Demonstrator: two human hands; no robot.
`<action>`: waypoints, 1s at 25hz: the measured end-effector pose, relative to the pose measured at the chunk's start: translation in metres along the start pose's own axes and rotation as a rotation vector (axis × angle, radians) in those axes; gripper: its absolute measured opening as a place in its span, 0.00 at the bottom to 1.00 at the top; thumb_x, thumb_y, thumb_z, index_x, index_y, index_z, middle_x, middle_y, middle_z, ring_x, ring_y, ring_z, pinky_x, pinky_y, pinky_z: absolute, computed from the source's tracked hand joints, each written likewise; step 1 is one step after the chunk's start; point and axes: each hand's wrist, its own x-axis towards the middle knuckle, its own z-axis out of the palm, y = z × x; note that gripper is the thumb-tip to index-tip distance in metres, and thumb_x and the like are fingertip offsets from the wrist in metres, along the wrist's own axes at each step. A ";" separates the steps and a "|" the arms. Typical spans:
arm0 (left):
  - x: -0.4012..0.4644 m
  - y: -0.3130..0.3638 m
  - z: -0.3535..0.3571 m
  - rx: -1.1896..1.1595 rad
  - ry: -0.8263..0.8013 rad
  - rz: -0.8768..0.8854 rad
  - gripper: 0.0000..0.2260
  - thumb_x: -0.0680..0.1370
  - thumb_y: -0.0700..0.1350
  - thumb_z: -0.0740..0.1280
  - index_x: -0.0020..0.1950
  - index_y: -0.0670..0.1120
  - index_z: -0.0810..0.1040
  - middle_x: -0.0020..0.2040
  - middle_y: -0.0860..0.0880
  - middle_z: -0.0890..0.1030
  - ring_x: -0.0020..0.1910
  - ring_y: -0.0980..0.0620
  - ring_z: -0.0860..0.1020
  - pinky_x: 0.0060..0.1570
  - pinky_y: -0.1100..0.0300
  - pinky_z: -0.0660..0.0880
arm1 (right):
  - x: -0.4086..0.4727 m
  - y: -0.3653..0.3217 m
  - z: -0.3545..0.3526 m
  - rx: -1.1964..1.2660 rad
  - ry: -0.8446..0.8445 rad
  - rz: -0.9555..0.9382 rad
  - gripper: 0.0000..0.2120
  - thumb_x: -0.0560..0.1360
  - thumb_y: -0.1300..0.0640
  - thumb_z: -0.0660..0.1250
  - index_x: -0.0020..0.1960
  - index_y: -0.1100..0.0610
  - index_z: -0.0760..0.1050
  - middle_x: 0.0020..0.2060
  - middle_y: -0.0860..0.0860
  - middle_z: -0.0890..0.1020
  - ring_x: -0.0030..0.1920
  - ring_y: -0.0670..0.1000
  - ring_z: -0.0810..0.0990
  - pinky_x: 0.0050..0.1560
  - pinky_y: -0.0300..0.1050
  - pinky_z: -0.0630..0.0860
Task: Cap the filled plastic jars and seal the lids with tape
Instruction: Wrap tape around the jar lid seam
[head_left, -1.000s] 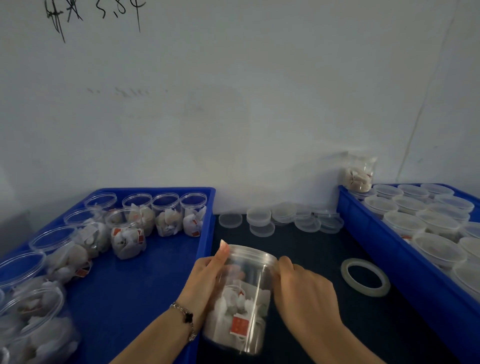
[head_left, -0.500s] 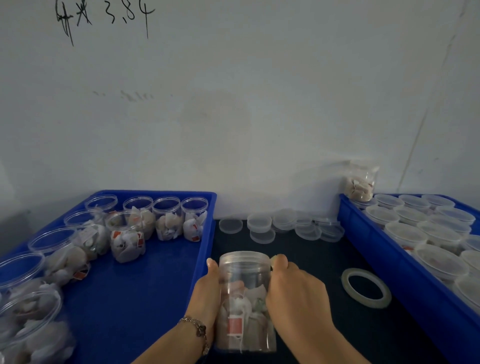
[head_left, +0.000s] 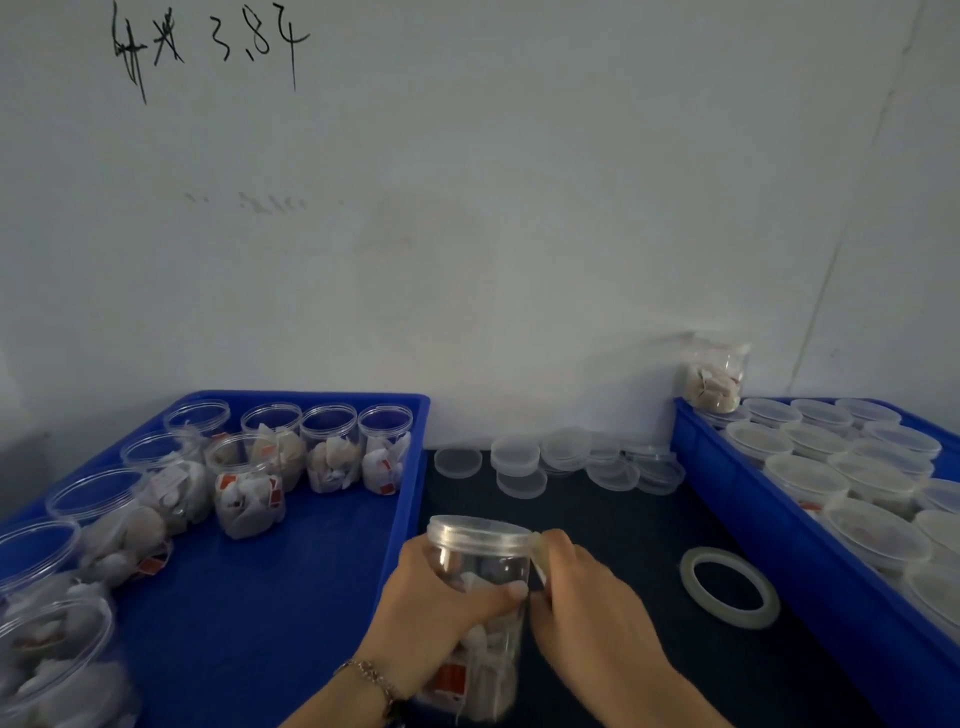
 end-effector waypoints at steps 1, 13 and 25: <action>0.001 0.001 -0.003 -0.034 0.028 -0.030 0.45 0.49 0.63 0.78 0.60 0.43 0.74 0.50 0.43 0.82 0.49 0.46 0.82 0.55 0.48 0.77 | 0.001 0.006 -0.006 0.232 -0.066 0.013 0.19 0.75 0.55 0.67 0.61 0.43 0.65 0.42 0.45 0.77 0.41 0.42 0.78 0.39 0.35 0.74; -0.014 0.014 -0.006 -0.165 0.105 -0.089 0.40 0.49 0.66 0.78 0.54 0.49 0.72 0.46 0.47 0.83 0.43 0.48 0.83 0.50 0.47 0.79 | -0.021 0.038 -0.034 0.412 0.089 -0.244 0.20 0.66 0.29 0.57 0.57 0.29 0.61 0.36 0.47 0.81 0.32 0.50 0.78 0.34 0.45 0.78; -0.015 0.016 -0.005 -0.268 0.060 -0.069 0.42 0.49 0.63 0.79 0.56 0.45 0.73 0.45 0.42 0.83 0.42 0.45 0.83 0.45 0.48 0.80 | 0.010 0.066 -0.036 -0.050 0.118 -0.259 0.31 0.67 0.24 0.41 0.60 0.36 0.66 0.28 0.43 0.75 0.29 0.40 0.75 0.26 0.32 0.65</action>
